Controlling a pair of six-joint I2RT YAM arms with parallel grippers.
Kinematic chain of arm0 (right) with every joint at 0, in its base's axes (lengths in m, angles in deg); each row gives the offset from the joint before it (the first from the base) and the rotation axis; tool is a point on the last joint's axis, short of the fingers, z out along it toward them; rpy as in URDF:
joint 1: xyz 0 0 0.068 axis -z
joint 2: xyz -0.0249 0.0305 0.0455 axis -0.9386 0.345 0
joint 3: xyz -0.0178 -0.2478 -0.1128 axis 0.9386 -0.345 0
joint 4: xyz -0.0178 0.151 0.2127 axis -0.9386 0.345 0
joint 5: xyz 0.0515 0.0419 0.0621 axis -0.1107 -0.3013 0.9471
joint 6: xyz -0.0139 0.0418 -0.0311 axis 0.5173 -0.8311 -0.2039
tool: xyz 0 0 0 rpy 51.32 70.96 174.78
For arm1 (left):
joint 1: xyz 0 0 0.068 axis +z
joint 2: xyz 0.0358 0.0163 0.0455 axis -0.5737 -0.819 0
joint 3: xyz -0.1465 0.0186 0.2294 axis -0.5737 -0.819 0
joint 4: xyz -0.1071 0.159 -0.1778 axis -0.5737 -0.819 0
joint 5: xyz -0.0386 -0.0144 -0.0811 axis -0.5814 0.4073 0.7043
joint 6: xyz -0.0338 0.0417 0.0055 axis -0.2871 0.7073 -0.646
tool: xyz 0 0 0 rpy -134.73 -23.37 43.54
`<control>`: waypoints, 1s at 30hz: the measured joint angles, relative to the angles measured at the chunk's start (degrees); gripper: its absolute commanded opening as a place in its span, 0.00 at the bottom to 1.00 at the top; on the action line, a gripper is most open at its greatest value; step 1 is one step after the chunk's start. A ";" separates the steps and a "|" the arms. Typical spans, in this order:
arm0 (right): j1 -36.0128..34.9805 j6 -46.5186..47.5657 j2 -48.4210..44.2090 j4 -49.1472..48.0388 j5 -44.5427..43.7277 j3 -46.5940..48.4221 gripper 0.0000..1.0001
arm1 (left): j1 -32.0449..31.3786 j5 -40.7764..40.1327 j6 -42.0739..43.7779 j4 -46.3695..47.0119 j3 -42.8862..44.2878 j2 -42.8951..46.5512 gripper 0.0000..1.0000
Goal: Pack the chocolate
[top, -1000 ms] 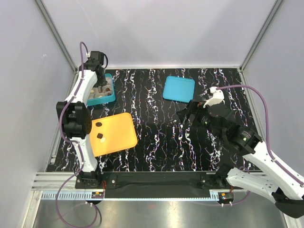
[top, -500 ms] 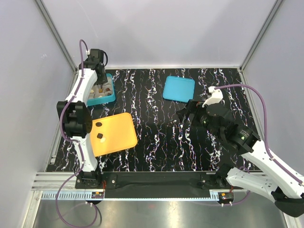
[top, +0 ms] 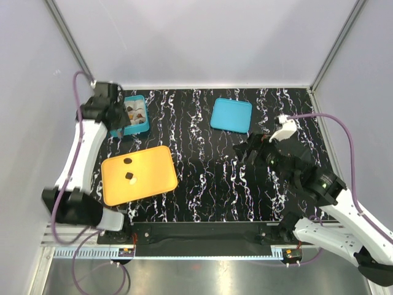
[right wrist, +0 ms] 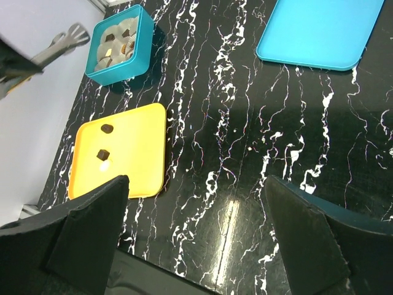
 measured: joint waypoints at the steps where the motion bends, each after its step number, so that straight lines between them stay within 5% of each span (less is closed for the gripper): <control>1: 0.00 -0.04 -0.59 0.17 0.07 -0.31 1.00 | -0.07 1.09 -0.70 -0.68 -2.29 3.30 0.48; 14: 0.00 -2.58 -4.28 1.44 2.32 -3.74 1.00 | -1.42 6.88 -5.88 -7.15 -20.06 22.69 0.48; 30: 0.00 -2.75 -4.85 1.36 2.95 -4.63 1.00 | -8.09 4.72 -12.33 -11.39 -28.48 24.55 0.49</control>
